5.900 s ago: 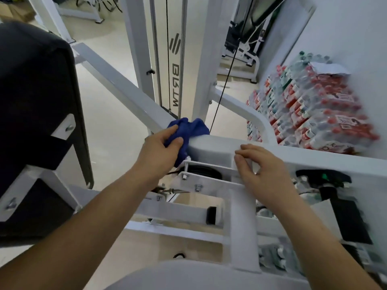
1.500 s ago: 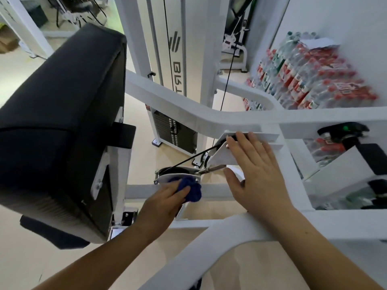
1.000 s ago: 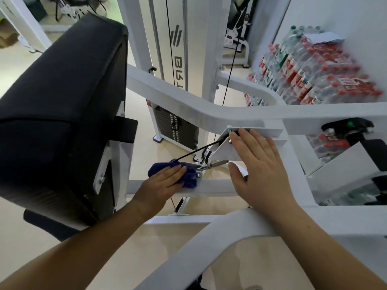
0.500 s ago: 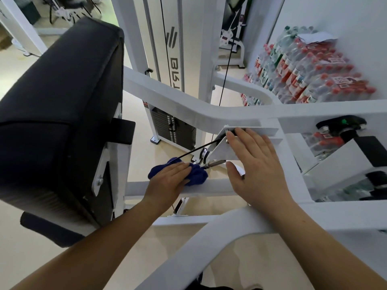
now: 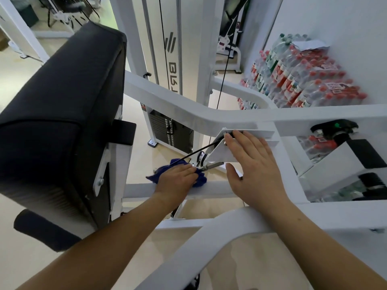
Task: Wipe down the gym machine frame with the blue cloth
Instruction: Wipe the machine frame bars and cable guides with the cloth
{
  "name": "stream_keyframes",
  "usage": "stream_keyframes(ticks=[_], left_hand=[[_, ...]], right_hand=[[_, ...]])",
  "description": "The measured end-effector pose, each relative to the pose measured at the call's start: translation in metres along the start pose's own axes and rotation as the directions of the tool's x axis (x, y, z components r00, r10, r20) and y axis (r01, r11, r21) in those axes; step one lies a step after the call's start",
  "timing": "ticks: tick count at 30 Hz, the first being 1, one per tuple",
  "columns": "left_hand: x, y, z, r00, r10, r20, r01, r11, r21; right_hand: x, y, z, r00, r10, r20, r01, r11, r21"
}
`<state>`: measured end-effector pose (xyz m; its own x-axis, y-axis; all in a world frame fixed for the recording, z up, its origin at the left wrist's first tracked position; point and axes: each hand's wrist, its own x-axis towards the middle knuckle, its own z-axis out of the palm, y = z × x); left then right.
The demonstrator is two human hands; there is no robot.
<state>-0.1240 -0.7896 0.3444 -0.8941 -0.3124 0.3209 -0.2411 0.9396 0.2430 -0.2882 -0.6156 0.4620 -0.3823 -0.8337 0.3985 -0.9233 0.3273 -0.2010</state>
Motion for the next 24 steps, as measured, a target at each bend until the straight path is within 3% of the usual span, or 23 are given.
stream_keyframes(ticks=[3,5,7,12,15,18,22,24], left_hand=[[0.003,0.021,-0.007,0.959,-0.279,-0.047,0.249,0.913,-0.323],[-0.006,0.031,-0.012,0.945,-0.325,-0.034,0.281,0.860,-0.425],[-0.013,0.039,-0.013,0.963,-0.267,-0.044,0.216,0.856,-0.470],[0.017,0.060,0.020,1.000,0.007,0.014,-0.001,0.931,-0.366],[0.041,0.069,0.050,0.969,0.119,0.216,-0.045,0.946,-0.321],[0.031,0.061,0.068,0.935,0.113,0.336,-0.034,0.972,-0.235],[-0.007,0.032,0.065,0.972,0.076,0.222,-0.036,0.983,-0.180],[-0.022,0.026,0.061,0.981,-0.040,0.191,0.091,0.960,-0.267]], right_hand=[[-0.001,0.004,-0.002,0.999,-0.010,0.044,0.006,0.996,0.085],[-0.001,0.010,-0.008,0.995,-0.020,0.095,0.007,0.991,0.137],[-0.007,0.017,-0.013,0.994,-0.025,0.104,0.014,0.994,0.108],[-0.021,0.016,-0.017,0.990,0.144,0.007,-0.144,0.989,0.032],[-0.020,0.015,-0.018,0.976,0.216,0.018,-0.217,0.973,0.073],[-0.018,0.021,-0.027,0.955,0.296,0.017,-0.288,0.909,0.301],[-0.017,0.022,-0.036,0.938,0.342,0.060,-0.330,0.824,0.460],[-0.015,0.026,-0.043,0.925,0.356,0.137,-0.370,0.750,0.548]])
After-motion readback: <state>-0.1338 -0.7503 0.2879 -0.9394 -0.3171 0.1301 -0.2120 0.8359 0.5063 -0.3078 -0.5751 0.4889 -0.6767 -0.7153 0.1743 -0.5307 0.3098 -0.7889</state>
